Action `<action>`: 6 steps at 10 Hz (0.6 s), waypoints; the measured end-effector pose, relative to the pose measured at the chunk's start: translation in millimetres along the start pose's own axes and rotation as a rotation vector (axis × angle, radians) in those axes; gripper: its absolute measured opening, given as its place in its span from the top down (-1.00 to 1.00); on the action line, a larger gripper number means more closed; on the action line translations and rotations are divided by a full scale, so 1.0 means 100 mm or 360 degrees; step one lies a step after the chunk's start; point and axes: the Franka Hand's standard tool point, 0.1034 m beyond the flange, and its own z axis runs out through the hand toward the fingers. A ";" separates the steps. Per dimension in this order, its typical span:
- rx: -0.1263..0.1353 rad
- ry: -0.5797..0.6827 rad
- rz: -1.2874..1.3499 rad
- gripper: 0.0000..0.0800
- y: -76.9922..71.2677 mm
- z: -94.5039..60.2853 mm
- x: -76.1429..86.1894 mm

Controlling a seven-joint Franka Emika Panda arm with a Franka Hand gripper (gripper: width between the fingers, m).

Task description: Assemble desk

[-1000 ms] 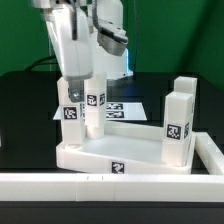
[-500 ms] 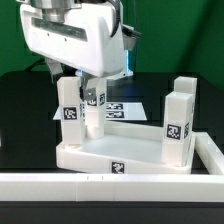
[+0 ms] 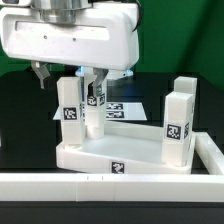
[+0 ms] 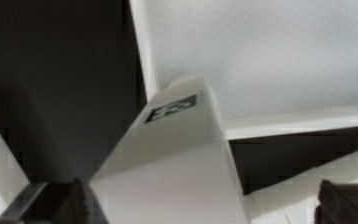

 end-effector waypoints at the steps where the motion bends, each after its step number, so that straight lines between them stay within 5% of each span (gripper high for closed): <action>1: -0.0001 0.0008 -0.0040 -0.62 -0.01 0.00 0.00; 5: -0.0004 0.0014 -0.0375 -0.58 0.08 0.01 0.02; 6: -0.0004 0.0014 -0.0373 -0.14 0.08 0.01 0.02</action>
Offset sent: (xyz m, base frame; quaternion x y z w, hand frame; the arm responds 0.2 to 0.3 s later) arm -0.0072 -0.0049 -0.0069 0.0475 0.0152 -0.1619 0.9855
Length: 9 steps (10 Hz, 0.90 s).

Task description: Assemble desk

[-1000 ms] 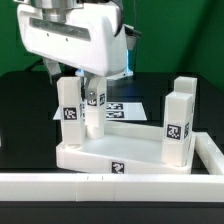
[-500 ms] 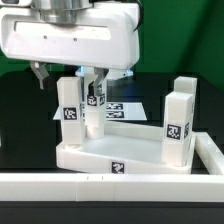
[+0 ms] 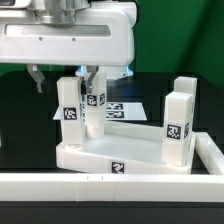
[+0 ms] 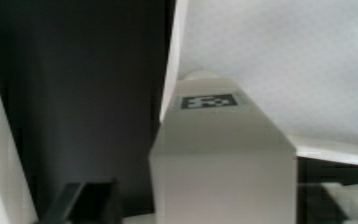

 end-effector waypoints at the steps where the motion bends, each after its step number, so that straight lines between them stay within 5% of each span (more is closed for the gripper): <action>1: 0.0000 0.0000 0.0000 0.27 0.00 0.00 0.00; 4: 0.0002 0.0000 0.0082 0.27 0.01 0.00 0.00; 9: 0.0008 0.0005 0.0808 0.27 0.05 0.02 -0.02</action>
Offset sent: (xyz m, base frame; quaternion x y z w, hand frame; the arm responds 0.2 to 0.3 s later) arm 0.0000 0.0000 0.0000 0.0000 0.0000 0.0650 0.9979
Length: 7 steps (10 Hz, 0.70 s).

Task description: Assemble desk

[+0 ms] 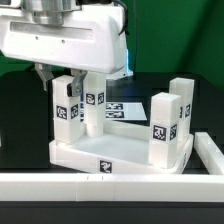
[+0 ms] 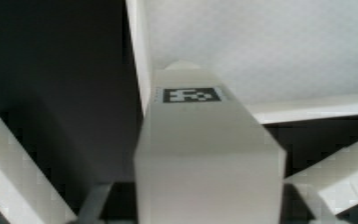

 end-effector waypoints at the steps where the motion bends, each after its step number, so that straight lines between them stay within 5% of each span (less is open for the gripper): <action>1: 0.0001 0.0000 0.0187 0.27 -0.01 0.00 -0.01; 7: 0.0057 0.0056 0.1023 0.27 -0.14 0.00 0.01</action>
Offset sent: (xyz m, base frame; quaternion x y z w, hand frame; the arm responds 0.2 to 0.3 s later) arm -0.0030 0.0020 -0.0040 0.0178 0.0088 0.2326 0.9724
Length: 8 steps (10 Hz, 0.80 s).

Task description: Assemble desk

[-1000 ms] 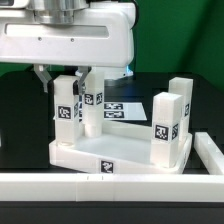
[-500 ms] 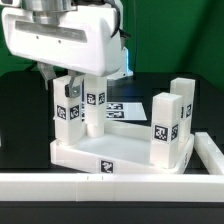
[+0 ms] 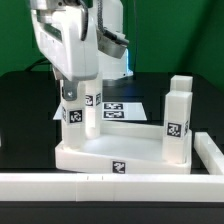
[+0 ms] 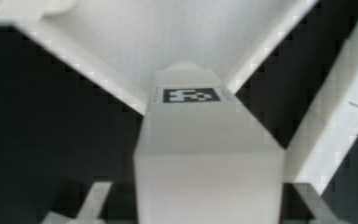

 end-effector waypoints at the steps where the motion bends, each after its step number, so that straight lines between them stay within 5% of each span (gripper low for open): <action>1: 0.0010 -0.0014 0.0130 0.27 -0.01 0.00 -0.01; 5: 0.0024 -0.0027 0.0523 0.27 -0.04 0.00 -0.04; 7: 0.0020 -0.0026 0.0505 -0.33 -0.04 0.02 -0.04; 8: 0.0006 -0.0034 0.0381 -0.33 -0.03 0.02 -0.03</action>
Offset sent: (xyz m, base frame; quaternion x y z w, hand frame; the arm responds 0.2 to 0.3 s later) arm 0.0000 -0.0037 -0.0004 -0.0196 0.0212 0.1514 0.9881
